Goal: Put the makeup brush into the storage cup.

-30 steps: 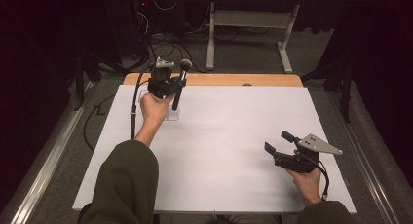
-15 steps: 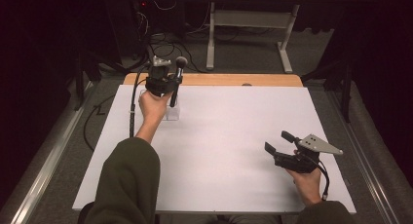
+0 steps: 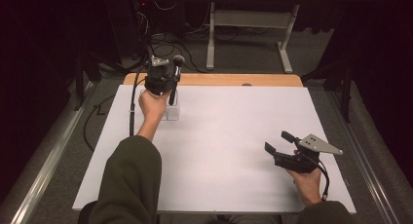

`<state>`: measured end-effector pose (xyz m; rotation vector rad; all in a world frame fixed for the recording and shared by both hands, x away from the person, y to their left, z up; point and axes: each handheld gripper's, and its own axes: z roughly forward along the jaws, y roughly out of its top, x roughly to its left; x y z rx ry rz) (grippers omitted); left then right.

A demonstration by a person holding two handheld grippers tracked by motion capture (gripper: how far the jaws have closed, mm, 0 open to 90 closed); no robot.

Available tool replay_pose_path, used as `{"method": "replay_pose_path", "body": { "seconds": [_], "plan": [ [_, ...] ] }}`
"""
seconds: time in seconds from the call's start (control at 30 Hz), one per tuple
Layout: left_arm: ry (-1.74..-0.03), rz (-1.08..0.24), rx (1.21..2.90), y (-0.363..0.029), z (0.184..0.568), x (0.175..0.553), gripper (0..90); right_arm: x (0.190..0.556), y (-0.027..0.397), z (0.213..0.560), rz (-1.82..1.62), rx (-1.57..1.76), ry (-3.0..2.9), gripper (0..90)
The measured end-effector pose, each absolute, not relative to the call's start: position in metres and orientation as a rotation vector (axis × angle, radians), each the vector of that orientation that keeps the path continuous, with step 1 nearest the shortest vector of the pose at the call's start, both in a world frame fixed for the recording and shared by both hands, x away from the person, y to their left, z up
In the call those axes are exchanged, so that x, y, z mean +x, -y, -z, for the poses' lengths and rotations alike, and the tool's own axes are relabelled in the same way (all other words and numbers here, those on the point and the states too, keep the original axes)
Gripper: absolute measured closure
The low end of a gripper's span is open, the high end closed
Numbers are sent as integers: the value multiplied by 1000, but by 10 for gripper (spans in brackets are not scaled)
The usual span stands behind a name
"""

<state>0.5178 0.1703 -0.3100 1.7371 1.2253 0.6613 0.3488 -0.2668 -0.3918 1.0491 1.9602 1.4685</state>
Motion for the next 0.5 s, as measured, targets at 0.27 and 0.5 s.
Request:
{"method": "replay_pose_path", "body": {
  "seconds": [0.27,0.5],
  "plan": [
    [-1224,-667,1731,-169,313,521,707,349,267,392,-1472,1048,-1962,218],
    [-1217,-679,1728,-171,316,523,707,349,267,392,-1475,1048,-1962,218]
  ]
}}
